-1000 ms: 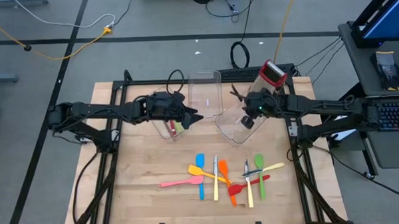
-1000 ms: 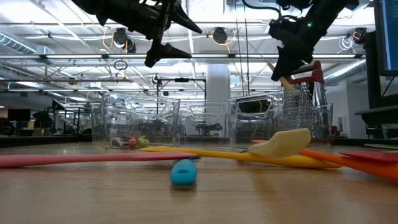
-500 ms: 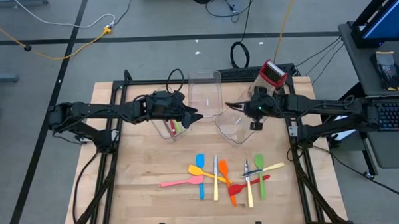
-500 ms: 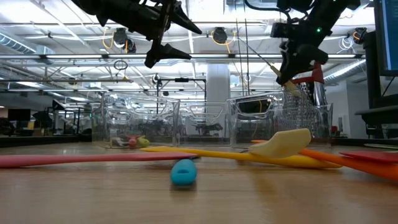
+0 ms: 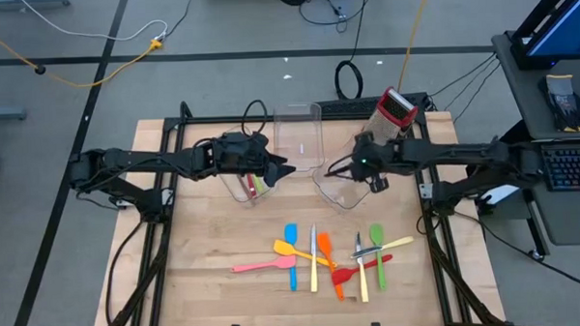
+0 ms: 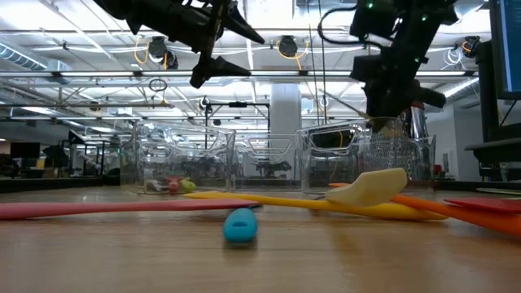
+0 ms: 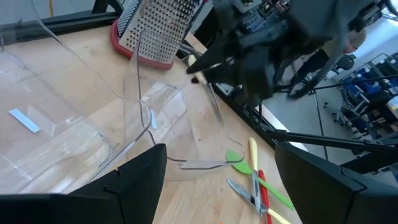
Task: Pick & Place Kitchen Items
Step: Put the yellow table knife into the right transparent bin
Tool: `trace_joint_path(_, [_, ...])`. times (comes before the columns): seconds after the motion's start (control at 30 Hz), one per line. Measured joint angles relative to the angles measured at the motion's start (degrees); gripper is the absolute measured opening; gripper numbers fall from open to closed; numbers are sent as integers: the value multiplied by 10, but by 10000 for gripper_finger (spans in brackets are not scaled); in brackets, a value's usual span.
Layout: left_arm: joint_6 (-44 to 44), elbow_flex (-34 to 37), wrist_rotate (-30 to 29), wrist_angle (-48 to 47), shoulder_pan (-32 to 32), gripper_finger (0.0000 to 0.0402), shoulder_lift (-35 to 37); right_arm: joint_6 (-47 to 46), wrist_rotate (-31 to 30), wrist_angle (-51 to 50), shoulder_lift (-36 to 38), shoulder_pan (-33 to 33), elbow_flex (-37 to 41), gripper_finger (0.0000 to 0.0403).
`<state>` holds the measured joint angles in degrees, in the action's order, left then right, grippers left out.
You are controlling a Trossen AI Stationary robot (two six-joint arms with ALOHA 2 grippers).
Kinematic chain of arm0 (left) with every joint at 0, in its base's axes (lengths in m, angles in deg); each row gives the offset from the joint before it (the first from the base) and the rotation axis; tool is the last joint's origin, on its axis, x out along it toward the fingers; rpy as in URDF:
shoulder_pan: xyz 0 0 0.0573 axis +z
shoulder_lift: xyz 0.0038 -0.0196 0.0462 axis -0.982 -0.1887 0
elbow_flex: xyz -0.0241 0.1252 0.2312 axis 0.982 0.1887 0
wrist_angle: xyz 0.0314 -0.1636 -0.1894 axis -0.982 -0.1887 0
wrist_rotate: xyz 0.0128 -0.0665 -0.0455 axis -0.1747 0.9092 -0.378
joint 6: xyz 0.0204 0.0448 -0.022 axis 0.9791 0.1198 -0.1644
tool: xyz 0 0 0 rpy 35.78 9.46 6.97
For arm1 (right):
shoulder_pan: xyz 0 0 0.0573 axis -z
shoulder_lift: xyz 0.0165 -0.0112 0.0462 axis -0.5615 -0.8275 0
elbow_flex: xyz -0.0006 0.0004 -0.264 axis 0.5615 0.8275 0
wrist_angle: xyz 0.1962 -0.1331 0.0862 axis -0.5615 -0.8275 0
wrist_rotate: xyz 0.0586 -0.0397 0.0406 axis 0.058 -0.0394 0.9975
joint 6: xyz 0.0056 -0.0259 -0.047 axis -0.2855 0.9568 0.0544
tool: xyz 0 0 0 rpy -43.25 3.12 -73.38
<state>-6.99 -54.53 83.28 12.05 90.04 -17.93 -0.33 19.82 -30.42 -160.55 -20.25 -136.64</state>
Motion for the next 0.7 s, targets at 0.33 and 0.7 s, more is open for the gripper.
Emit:
trace_joint_path(0.33, [0, 0, 0, 5, 0, 306, 0, 103, 0, -3, -61, 4, 0, 59])
trace_joint_path(0.7, [0, 0, 0, 5, 0, 306, 0, 152, 1, -3, -96, 18, 0, 60])
